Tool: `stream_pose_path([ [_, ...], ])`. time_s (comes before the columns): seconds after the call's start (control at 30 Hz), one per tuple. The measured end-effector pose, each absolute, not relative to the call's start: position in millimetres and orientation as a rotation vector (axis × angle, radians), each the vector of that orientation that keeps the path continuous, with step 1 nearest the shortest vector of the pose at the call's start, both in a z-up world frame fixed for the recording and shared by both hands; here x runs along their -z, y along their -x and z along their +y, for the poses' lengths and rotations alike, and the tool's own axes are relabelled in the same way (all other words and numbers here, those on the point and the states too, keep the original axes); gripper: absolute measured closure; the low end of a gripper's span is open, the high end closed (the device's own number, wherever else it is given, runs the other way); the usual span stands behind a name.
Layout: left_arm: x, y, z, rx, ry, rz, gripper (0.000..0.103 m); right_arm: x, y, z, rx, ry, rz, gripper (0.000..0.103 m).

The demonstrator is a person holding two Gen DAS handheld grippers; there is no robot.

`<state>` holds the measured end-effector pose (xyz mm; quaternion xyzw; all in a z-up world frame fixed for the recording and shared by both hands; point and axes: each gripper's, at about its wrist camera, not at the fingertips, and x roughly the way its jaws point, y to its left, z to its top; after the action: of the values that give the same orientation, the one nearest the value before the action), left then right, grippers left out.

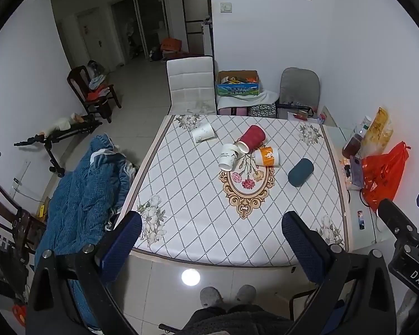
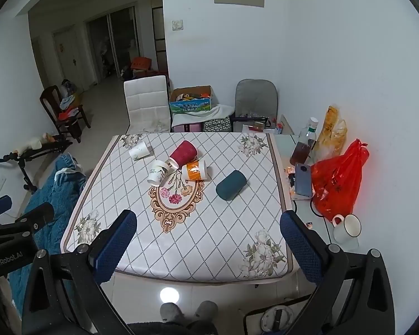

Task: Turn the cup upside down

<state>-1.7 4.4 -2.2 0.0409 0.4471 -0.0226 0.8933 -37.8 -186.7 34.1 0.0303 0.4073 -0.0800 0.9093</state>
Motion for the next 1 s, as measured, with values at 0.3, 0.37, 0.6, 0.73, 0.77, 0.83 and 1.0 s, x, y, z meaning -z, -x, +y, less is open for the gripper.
stream_pose_path([
  [0.3, 2, 0, 6, 0.049, -0.079, 0.928, 0.000, -28, 32, -195, 0.155, -0.069, 0.843, 0.000],
  [0.37, 0, -1, 8, 0.050, -0.082, 0.926, 0.000, -29, 31, -196, 0.157, -0.073, 0.843, 0.000],
  [0.6, -13, -8, 7, 0.044, -0.074, 0.924, 0.000, -27, 33, -196, 0.153, -0.072, 0.840, 0.000],
  [0.73, -13, -7, 7, 0.044, -0.073, 0.922, 0.000, -26, 33, -195, 0.156, -0.072, 0.839, 0.000],
  [0.77, -13, -7, 6, 0.043, -0.074, 0.921, 0.000, -26, 33, -195, 0.155, -0.075, 0.839, 0.000],
  [0.83, -11, -6, 6, 0.043, -0.073, 0.922, 0.000, -25, 34, -194, 0.155, -0.071, 0.839, 0.000],
  [1.0, -13, -6, 7, 0.044, -0.073, 0.922, 0.000, -23, 34, -192, 0.154, -0.073, 0.840, 0.000],
])
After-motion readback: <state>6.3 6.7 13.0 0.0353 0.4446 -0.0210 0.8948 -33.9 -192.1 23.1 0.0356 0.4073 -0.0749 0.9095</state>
